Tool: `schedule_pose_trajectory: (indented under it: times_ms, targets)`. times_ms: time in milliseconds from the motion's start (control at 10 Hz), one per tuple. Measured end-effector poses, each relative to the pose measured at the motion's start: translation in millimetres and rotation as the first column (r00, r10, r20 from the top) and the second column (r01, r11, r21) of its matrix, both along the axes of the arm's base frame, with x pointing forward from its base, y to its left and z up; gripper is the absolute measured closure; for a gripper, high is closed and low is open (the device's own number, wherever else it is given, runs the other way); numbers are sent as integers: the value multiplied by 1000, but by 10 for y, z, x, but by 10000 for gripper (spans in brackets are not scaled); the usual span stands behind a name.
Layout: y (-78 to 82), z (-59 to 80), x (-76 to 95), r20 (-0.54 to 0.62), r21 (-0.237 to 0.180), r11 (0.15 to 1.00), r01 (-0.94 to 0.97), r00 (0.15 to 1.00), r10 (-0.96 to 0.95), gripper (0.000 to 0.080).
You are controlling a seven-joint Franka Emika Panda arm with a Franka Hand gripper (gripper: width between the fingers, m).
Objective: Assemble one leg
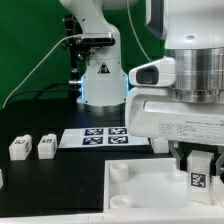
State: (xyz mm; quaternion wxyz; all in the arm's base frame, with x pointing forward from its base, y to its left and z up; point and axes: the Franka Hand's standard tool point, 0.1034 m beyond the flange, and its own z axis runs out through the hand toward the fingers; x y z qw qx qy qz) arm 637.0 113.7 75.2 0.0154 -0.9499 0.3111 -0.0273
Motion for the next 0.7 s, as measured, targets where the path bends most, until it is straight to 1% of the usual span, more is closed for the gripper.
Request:
schedule_pose_trajectory:
  times_ms: [100, 200, 300, 400, 500, 600, 700]
  targets:
    - [-5, -3, -2, -2, 5, 995, 99, 995, -99, 507]
    - [-8, -4, -4, -4, 8, 988, 152, 988, -152, 507]
    - [-23, -10, -12, -11, 16, 958, 285, 958, -285, 507]
    - [-59, -19, -22, -36, 37, 865, 500, 866, -499, 507]
    - [-58, -30, -35, -50, 44, 737, 675, 738, -673, 507]
    - [-56, -37, -51, -56, 45, 590, 806, 592, -804, 506]
    - [-38, -37, -63, -57, 48, 472, 880, 474, -879, 506]
